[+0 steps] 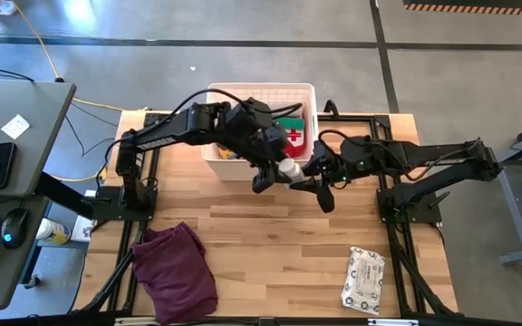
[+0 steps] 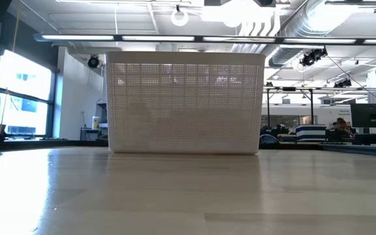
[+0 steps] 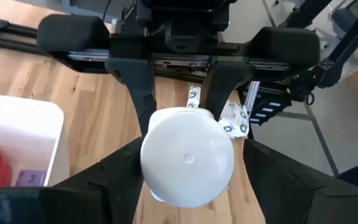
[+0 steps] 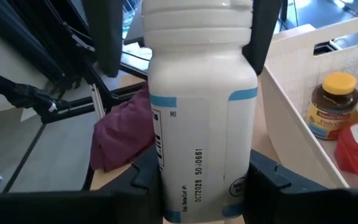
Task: Pick & place medical supplies in basket/bin
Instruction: Put the white medicine bottle into the white bin
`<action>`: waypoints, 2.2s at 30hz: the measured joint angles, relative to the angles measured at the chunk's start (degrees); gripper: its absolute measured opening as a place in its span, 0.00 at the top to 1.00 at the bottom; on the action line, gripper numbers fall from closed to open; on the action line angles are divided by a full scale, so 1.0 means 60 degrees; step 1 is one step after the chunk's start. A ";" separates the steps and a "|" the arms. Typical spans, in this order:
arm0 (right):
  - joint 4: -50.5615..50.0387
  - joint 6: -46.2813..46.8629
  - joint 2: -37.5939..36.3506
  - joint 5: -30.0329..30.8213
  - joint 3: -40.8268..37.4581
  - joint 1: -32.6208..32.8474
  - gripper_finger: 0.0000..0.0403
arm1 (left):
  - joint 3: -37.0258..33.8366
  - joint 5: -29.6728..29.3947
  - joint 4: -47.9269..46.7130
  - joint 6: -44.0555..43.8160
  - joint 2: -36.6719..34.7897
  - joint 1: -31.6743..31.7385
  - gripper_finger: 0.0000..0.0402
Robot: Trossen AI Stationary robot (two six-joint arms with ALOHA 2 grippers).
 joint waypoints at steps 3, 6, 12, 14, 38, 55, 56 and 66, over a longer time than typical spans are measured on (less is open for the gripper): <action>-0.0048 0.0011 0.0000 0.0006 -0.0002 0.0000 0.66 | -0.0004 -0.0014 0.0004 0.0000 0.0026 -0.0007 0.25; -0.0083 0.0011 -0.0018 -0.0059 0.0005 0.0000 0.66 | -0.0004 -0.0022 0.0106 0.0000 0.0026 -0.0004 0.27; -0.0144 -0.0014 -0.0015 -0.0222 0.0005 0.0000 0.66 | -0.0007 -0.0078 0.0143 0.0004 0.0026 -0.0004 0.40; -0.0181 -0.0011 -0.0015 -0.0225 0.0005 0.0000 0.66 | -0.0007 -0.0091 0.0147 0.0011 0.0026 0.0000 0.44; -0.2419 -0.0262 -0.0629 0.1466 -0.0009 -0.0635 0.37 | 0.0007 -0.1537 -0.0630 0.0601 0.0004 0.1090 0.48; -0.2845 -0.0248 -0.2047 0.2869 -0.0002 -0.2510 0.36 | -0.2541 -0.2597 -0.2990 0.3342 0.0029 0.2977 0.48; -0.2811 -0.0039 -0.2051 0.2867 -0.0002 -0.2615 0.36 | -0.2833 -0.2597 -0.2904 0.3454 0.0023 0.3091 0.48; -0.2819 0.0253 -0.2040 0.2960 -0.0002 -0.2921 0.36 | -0.6133 -0.2249 -0.0158 0.3597 -0.1133 0.4176 0.48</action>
